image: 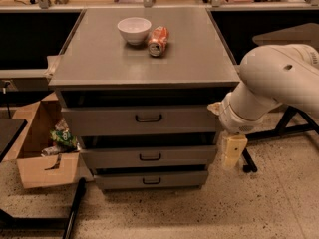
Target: Open top drawer
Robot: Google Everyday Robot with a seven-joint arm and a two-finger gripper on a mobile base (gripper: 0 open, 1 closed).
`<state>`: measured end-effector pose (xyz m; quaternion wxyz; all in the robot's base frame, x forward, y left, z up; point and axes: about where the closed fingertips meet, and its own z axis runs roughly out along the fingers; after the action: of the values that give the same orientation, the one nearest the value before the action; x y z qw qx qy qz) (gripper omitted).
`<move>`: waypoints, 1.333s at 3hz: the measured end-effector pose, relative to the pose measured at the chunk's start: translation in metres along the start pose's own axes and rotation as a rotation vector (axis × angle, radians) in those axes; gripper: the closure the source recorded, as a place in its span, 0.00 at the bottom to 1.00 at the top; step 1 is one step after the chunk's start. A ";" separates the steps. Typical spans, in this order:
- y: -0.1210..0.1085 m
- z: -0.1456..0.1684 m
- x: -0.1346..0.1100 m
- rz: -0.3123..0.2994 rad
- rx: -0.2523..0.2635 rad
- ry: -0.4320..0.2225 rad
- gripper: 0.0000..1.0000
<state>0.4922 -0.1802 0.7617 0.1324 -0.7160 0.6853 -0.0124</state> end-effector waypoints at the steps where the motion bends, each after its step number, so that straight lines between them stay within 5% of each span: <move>1: -0.033 0.026 -0.001 -0.088 0.052 -0.012 0.00; 2: -0.062 0.054 0.002 -0.124 0.076 -0.009 0.00; 4: -0.103 0.109 0.009 -0.103 0.047 -0.012 0.00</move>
Offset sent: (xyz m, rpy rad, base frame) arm 0.1191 0.0120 -0.0688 -0.0239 -0.1291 0.1381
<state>0.6148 -0.1676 0.6758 0.1522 -0.7471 0.6463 -0.0310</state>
